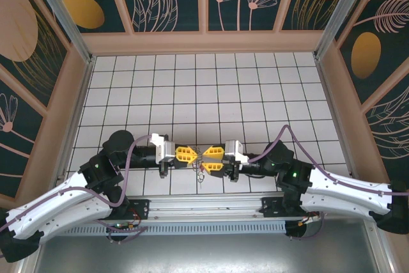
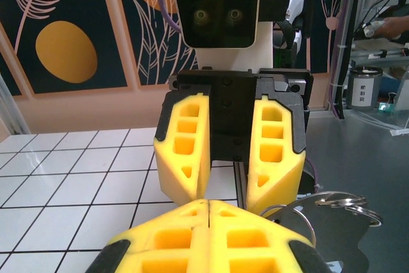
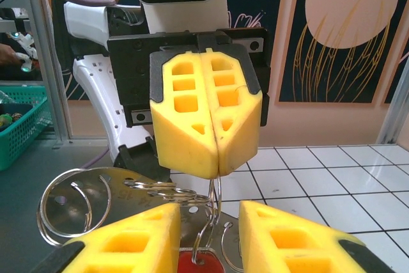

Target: Put the keys on the keyring

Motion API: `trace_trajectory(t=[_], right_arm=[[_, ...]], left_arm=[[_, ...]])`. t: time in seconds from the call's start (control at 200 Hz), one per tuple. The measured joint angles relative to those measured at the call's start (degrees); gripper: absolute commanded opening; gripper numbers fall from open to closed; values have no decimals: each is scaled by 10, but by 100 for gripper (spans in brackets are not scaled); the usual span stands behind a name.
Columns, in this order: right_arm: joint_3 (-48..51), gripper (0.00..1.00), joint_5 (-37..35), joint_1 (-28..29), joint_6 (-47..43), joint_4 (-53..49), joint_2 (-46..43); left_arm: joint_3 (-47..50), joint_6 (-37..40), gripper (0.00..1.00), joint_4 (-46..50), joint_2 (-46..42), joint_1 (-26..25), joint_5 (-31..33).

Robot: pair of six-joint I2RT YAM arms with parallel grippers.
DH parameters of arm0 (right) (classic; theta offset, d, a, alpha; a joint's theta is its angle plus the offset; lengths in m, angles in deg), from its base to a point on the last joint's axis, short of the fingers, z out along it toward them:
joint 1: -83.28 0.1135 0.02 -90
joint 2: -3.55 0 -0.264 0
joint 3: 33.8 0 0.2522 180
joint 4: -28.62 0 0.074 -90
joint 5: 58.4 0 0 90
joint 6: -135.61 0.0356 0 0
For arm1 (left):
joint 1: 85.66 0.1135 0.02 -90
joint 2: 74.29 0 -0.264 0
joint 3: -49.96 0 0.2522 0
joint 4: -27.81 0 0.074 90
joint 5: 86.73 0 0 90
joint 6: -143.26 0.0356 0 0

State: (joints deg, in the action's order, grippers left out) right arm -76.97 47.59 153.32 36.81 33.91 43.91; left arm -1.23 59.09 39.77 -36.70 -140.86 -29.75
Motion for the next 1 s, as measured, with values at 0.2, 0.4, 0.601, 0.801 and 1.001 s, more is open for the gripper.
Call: trace_trajectory(t=[0.2, 0.4, 0.601, 0.801, 1.001], right_arm=[[-5, 29, 0, -1, 2, 1, 10], [-5, 27, -7, -3, 4, 0, 24], [-6, 12, -11, -7, 7, 0, 25], [-10, 0, -11, -12, 5, 0, 30], [-10, 0, -9, -14, 3, 0, 30]], left_arm=[[0, 1, 0, 0, -3, 0, -1], [0, 5, 0, 0, -3, 0, -2], [0, 6, 0, 0, -2, 0, -2], [0, 6, 0, 0, 0, 0, -2], [-3, 11, 0, 0, 7, 0, -2]])
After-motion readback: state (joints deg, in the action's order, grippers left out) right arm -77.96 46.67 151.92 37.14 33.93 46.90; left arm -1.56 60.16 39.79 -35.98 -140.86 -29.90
